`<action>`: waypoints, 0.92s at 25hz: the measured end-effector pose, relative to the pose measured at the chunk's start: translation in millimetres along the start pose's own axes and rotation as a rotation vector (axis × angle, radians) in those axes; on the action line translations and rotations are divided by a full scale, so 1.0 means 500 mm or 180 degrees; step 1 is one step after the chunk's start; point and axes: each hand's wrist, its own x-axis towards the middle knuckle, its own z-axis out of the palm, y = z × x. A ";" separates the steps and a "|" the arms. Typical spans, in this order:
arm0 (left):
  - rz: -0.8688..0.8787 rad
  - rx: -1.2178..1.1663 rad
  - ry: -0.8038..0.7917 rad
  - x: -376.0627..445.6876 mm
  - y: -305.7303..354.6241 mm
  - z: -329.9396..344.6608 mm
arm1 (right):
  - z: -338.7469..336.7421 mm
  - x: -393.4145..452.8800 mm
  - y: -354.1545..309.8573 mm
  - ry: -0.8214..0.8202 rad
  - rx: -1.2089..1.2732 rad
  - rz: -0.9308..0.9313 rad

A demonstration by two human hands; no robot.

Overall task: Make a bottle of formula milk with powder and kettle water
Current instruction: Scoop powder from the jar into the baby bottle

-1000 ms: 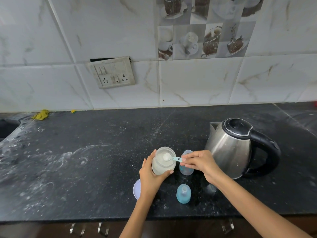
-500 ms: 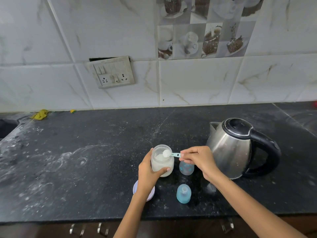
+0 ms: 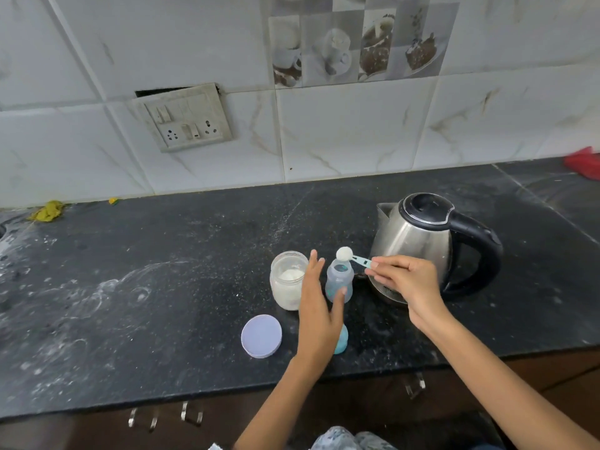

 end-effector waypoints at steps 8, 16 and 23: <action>-0.1206 -0.0244 -0.0345 0.051 -0.010 0.088 | -0.001 0.008 0.011 0.0139 -0.0205 -0.0093; -0.1038 -0.0051 -0.0329 0.082 -0.025 0.082 | -0.017 0.020 0.006 0.0111 -0.0839 -0.0286; -0.0743 0.0078 -0.0503 0.090 -0.020 0.079 | -0.008 0.019 -0.010 0.0146 -0.2066 -0.1024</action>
